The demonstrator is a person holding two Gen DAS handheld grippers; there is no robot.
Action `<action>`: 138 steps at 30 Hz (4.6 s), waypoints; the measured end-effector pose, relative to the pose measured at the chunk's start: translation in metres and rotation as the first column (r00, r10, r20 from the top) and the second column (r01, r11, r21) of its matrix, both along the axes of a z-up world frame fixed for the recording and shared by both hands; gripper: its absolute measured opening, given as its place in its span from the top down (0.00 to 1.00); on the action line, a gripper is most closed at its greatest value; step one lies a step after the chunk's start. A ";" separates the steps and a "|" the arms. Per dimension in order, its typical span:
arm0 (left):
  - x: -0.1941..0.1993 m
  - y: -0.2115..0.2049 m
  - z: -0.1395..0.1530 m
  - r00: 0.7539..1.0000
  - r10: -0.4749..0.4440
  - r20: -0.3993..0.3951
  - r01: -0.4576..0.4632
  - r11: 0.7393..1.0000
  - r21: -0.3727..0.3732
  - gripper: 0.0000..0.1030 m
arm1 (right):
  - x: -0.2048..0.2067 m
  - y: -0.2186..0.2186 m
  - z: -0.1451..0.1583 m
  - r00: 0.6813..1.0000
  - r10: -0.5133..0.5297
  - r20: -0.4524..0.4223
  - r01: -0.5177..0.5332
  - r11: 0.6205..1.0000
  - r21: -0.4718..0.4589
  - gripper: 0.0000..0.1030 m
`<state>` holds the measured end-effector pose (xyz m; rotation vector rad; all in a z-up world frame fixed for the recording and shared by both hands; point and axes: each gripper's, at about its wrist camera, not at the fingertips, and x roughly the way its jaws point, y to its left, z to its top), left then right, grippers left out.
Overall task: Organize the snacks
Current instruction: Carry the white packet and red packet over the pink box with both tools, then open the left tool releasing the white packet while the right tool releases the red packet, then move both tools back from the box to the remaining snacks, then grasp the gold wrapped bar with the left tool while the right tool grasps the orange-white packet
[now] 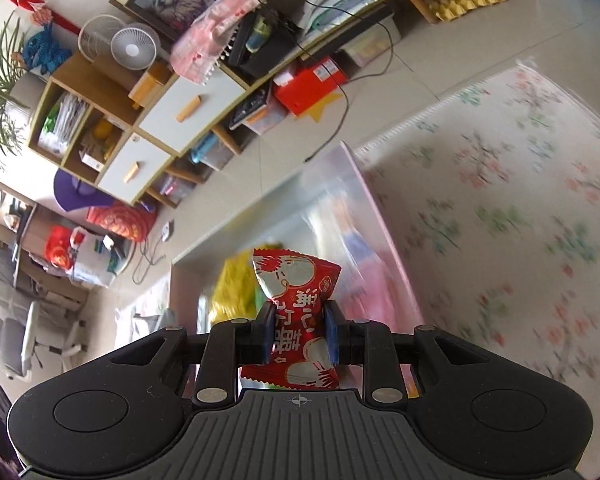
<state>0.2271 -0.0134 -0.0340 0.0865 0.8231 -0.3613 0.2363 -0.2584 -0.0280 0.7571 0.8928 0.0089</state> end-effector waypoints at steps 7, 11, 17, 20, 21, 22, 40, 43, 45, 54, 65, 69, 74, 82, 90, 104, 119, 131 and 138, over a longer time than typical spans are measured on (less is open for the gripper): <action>0.019 -0.007 -0.009 1.000 0.005 0.019 -0.005 1.000 0.010 0.37 | 0.030 0.003 -0.011 1.000 -0.002 0.023 0.002 1.000 0.001 0.76; 0.026 -0.008 -0.012 1.000 0.005 0.015 -0.006 1.000 0.017 0.37 | 0.042 0.006 -0.014 0.999 0.001 0.033 -0.001 1.000 -0.010 0.75; 0.030 -0.009 -0.015 1.000 0.005 0.010 -0.005 1.000 0.010 0.28 | 0.047 0.012 -0.014 0.999 0.020 0.039 -0.019 1.000 -0.025 0.72; 0.029 -0.008 -0.014 1.000 0.006 0.013 -0.006 1.000 0.002 0.22 | 0.046 0.010 -0.014 0.999 0.009 0.037 -0.009 1.000 -0.002 0.66; 0.028 -0.008 -0.014 1.000 0.007 0.012 -0.007 1.000 -0.001 0.20 | 0.044 0.008 -0.014 0.999 0.001 0.038 -0.002 1.000 0.008 0.61; 0.028 -0.008 -0.013 1.000 0.008 0.012 -0.008 1.000 -0.004 0.18 | 0.043 0.007 -0.014 0.999 -0.006 0.039 0.005 1.000 0.013 0.59; -0.017 -0.011 0.009 1.000 -0.007 0.023 0.007 1.000 -0.005 0.07 | -0.006 0.008 0.025 0.997 0.003 0.076 0.003 0.998 -0.068 0.31; -0.031 -0.012 0.011 1.000 -0.012 0.025 0.012 1.000 0.011 0.06 | -0.021 0.013 0.033 0.996 0.027 0.081 -0.018 0.994 -0.111 0.26; -0.040 -0.013 0.012 1.000 -0.012 0.026 0.011 1.000 0.026 0.05 | -0.032 0.015 0.037 0.996 0.042 0.085 -0.031 0.991 -0.128 0.23; -0.080 -0.014 0.014 1.000 -0.026 0.002 0.026 0.997 0.067 0.04 | -0.079 0.020 0.047 0.992 0.091 0.093 -0.069 0.974 -0.217 0.13; -0.119 -0.011 0.003 0.999 -0.022 -0.047 0.025 0.997 0.075 0.02 | -0.121 0.030 0.039 0.988 0.147 0.045 -0.120 0.921 -0.371 0.13; -0.131 -0.008 -0.006 0.998 -0.013 -0.057 0.016 0.998 0.054 0.01 | -0.133 0.028 0.025 0.985 0.170 0.033 -0.144 0.913 -0.381 0.13; -0.140 -0.007 -0.019 0.997 -0.009 -0.079 0.012 0.999 0.031 0.01 | -0.142 0.025 0.006 0.980 0.200 -0.007 -0.185 0.892 -0.412 0.12; -0.156 -0.013 -0.046 0.988 -0.075 -0.134 0.080 0.996 0.039 0.01 | -0.146 0.021 -0.037 0.943 0.282 -0.179 -0.334 0.795 -0.507 0.12; -0.169 -0.024 -0.059 0.988 -0.140 -0.070 0.147 0.983 0.109 0.01 | -0.146 0.016 -0.055 0.928 0.318 -0.195 -0.371 0.739 -0.562 0.00; -0.179 -0.042 -0.054 0.966 -0.256 0.042 0.247 0.957 0.154 0.40 | -0.123 0.023 -0.055 0.917 0.375 -0.139 -0.381 0.715 -0.586 0.00; -0.161 -0.049 -0.053 0.969 -0.243 -0.041 0.245 0.968 0.060 0.70 | -0.107 0.040 -0.049 0.904 0.416 -0.100 -0.386 0.690 -0.612 0.27; -0.158 -0.026 -0.043 0.974 -0.182 -0.136 0.184 0.983 0.002 0.74 | -0.121 0.035 -0.039 0.924 0.358 -0.131 -0.370 0.757 -0.539 0.54; -0.160 0.007 -0.039 0.970 -0.116 -0.215 0.114 0.993 -0.022 0.74 | -0.151 0.039 -0.036 0.916 0.352 -0.193 -0.401 0.800 -0.446 0.54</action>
